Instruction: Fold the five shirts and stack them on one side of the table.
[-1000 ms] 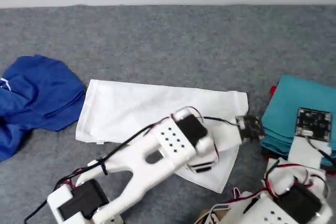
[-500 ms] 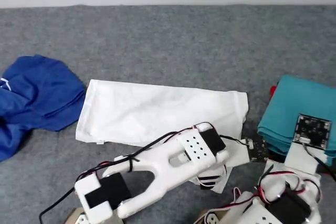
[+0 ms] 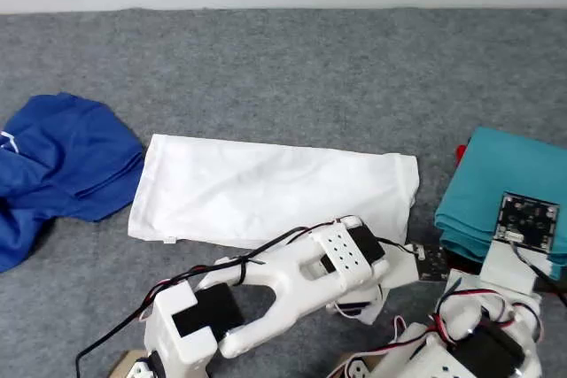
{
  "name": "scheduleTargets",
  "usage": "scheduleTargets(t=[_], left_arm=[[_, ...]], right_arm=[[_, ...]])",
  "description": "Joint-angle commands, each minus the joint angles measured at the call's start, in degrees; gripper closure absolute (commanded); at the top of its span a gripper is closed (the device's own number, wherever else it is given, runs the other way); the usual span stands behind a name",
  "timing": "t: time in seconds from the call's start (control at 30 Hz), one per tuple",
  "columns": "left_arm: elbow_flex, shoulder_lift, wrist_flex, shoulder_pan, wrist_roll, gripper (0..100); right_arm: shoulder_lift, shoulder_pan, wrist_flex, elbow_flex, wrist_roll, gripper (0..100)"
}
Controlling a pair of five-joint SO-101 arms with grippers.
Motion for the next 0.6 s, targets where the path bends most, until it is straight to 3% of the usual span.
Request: scheduleTargets(t=[0.0,0.57], left_arm=[[-2.5,-1.0,-1.2,-0.2,0.0,98],[-7.6,-4.7,2.1,-0.2,0.4,99]], right_arm=[[-0.4,0.4,-0.9,-0.4,-0.5,95.7],[-0.4,0.4,-0.9,-0.4,-0.5,95.7]])
